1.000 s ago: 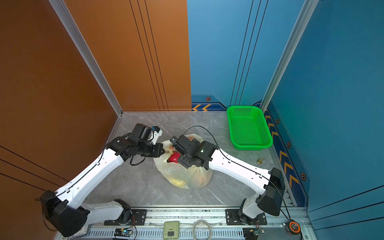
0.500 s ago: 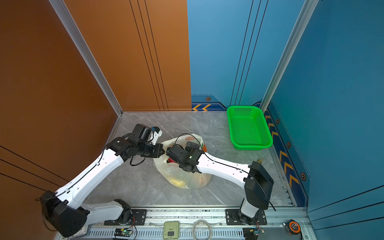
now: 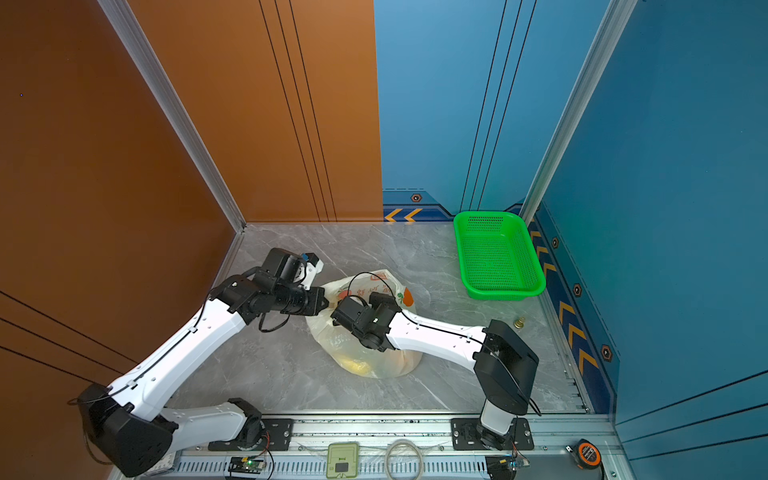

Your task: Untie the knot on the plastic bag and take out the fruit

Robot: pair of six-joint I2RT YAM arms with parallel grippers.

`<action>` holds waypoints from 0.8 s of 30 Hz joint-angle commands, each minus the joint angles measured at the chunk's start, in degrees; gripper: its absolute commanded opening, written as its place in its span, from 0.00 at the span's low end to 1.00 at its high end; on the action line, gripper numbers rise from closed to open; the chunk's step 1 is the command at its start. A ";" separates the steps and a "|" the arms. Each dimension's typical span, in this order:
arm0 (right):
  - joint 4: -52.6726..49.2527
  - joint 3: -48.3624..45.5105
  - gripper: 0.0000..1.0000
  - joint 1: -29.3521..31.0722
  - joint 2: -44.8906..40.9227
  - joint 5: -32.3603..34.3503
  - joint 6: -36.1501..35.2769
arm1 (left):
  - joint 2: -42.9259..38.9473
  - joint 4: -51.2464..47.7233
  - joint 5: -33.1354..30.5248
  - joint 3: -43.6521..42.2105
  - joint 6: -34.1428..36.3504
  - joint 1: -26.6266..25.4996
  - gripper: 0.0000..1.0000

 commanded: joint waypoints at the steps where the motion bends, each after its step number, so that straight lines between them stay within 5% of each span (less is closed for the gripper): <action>1: 0.99 2.21 0.00 0.15 -5.60 -1.32 3.59 | -1.04 -0.02 -0.71 -0.17 -0.50 -0.30 0.00; 12: -3.47 2.20 0.00 -7.43 -23.85 -25.45 27.12 | 0.06 0.27 -1.59 0.01 -0.34 -0.40 0.00; 24: 5.33 -25.81 0.06 -27.99 -49.84 -40.51 56.55 | 1.55 0.92 0.30 -0.30 -0.70 -0.42 0.00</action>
